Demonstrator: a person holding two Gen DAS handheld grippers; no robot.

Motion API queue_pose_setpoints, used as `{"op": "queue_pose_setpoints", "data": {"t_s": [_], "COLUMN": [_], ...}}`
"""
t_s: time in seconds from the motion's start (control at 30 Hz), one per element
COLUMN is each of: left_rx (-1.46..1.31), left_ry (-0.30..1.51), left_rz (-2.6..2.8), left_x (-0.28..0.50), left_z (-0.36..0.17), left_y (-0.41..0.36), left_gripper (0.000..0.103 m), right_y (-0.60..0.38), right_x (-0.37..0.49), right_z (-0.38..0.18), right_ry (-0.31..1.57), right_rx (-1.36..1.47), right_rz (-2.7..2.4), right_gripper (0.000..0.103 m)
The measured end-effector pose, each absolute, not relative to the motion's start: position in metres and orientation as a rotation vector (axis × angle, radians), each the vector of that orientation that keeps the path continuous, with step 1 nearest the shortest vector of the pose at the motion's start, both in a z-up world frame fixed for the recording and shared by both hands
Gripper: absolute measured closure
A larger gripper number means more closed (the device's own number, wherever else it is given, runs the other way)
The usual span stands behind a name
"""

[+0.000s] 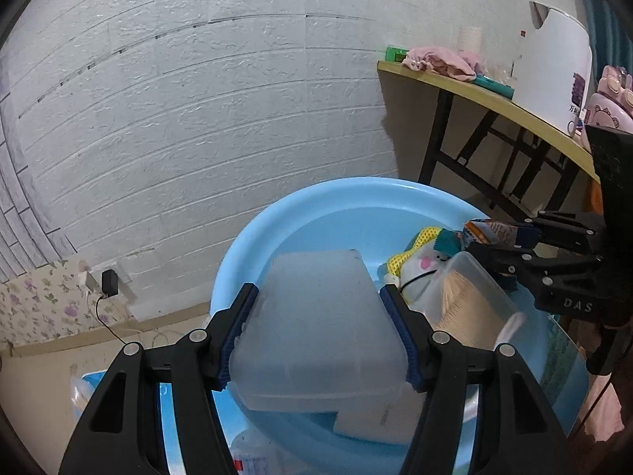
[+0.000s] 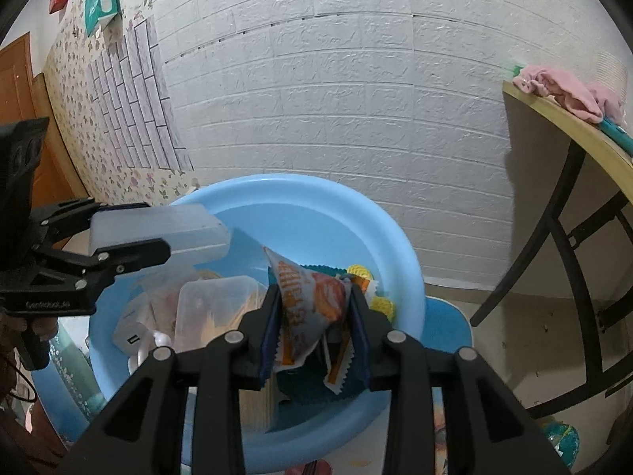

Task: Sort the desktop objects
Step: 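Open the left gripper to drop the box while the right releases the packet into the basin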

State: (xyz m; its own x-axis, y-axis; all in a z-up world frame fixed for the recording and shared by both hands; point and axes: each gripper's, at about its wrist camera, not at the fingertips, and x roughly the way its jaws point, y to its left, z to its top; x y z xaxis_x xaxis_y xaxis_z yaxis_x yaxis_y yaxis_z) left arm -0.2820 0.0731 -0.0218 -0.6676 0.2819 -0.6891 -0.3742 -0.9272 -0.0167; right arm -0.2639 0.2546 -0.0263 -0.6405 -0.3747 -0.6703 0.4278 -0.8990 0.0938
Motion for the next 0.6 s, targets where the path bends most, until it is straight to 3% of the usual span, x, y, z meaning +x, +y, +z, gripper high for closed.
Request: {"op": "queue_pose_setpoints", "data": {"t_s": [0.2,0.33,0.6], "left_rx": [-1.056,-1.065,-1.057], "left_ry": [0.165,0.157,0.139], "left_rz": [2.573,2.576,2.589], "left_x": [-0.284,-0.282,-0.275], "left_z": [-0.028,-0.028,-0.026], "left_y": [0.07,0.067,0.062], "left_gripper": [0.04,0.039,0.037], "right_y": [0.256,0.258,0.262], "right_x": [-0.263,-0.262,-0.256], "right_z": [-0.028,-0.027,-0.023], "right_ry": [0.1,0.093,0.075], "right_rx": [0.997,1.001,0.998], "right_rz": [-2.496,-2.512,-2.523], "right_gripper": [0.065,0.056,0.054]}}
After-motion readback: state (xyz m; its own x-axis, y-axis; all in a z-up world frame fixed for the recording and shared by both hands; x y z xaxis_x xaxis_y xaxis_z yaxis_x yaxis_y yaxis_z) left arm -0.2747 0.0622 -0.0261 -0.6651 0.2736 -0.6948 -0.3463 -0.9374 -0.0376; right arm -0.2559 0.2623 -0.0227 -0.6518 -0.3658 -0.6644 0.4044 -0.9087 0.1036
